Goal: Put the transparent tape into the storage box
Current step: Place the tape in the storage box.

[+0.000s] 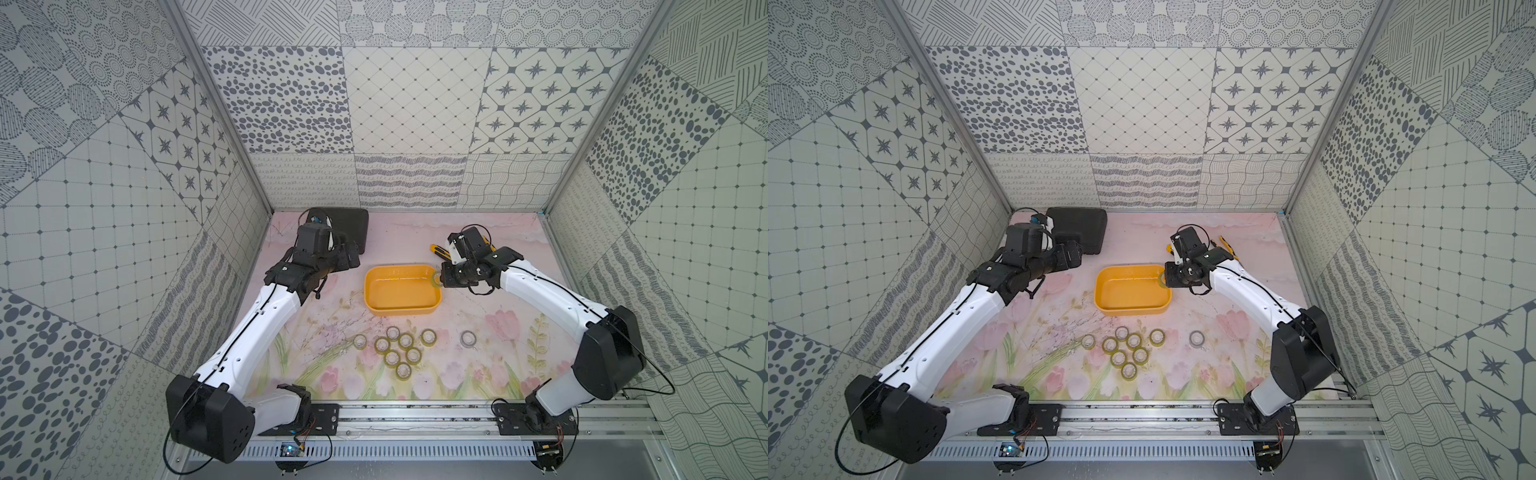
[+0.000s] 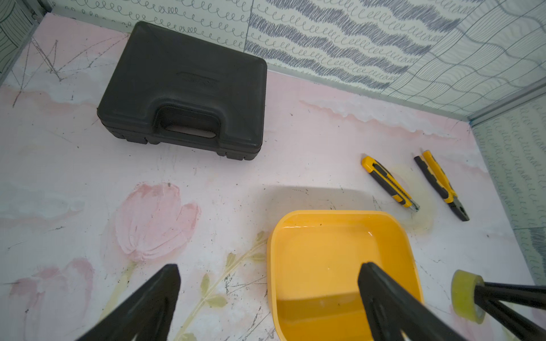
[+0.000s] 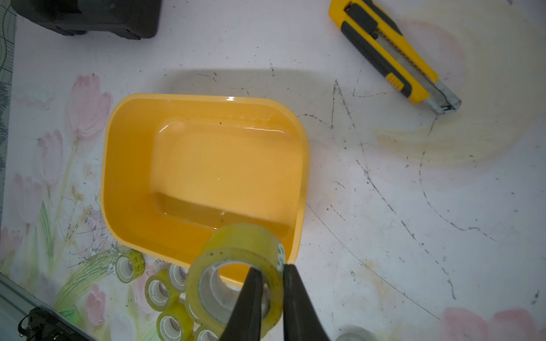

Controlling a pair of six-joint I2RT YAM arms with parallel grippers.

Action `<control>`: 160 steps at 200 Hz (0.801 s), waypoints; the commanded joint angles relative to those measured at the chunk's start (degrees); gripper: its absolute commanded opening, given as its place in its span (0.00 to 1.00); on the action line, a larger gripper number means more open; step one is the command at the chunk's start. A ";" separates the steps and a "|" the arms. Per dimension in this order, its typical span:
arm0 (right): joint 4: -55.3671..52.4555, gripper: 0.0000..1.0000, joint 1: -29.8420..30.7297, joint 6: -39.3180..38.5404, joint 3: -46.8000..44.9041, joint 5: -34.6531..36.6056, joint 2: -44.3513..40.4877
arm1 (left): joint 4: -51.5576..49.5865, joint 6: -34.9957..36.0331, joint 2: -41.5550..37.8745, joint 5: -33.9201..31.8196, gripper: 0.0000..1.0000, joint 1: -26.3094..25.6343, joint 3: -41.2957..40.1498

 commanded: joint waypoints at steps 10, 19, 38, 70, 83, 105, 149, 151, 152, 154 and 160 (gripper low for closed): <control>2.62 0.02 3.15 0.86 5.80 -1.66 6.16 | 1.29 6.70 1.14 -4.53 0.99 -0.04 -0.63; 3.11 0.02 4.04 1.34 6.82 -1.80 8.09 | 1.28 7.02 0.91 -3.25 0.99 -0.06 -0.51; 4.39 0.03 5.71 2.52 8.58 -2.52 12.08 | 1.72 7.40 0.14 -2.22 0.99 -0.07 -1.22; 5.33 0.03 7.73 4.26 11.53 -3.41 18.29 | -0.24 7.31 0.06 -4.26 0.99 -0.07 -1.07; 5.51 0.03 8.41 4.73 12.52 -3.42 20.22 | -0.49 7.20 0.05 -3.77 0.99 -0.06 -1.05; 6.48 0.03 9.04 5.76 13.61 -3.87 22.50 | -0.43 7.13 0.29 -3.29 0.99 -0.04 -0.94; 7.75 0.06 9.59 7.26 17.07 -5.12 26.93 | -0.58 6.96 0.83 -2.68 0.99 0.13 -0.79; 7.75 0.06 9.59 7.34 17.26 -5.27 27.12 | -0.57 6.96 0.86 -2.68 0.99 0.01 -0.80; 7.75 0.06 9.59 7.37 17.30 -5.33 27.22 | -0.57 6.96 0.93 -2.68 0.99 0.02 -0.80; 7.75 0.06 9.63 7.39 17.42 -5.41 27.44 | -0.66 6.96 0.99 -2.61 0.99 -0.02 -0.74; 7.77 0.06 9.67 7.51 17.96 -5.64 28.00 | -0.74 6.96 1.05 -2.59 0.99 0.11 -0.66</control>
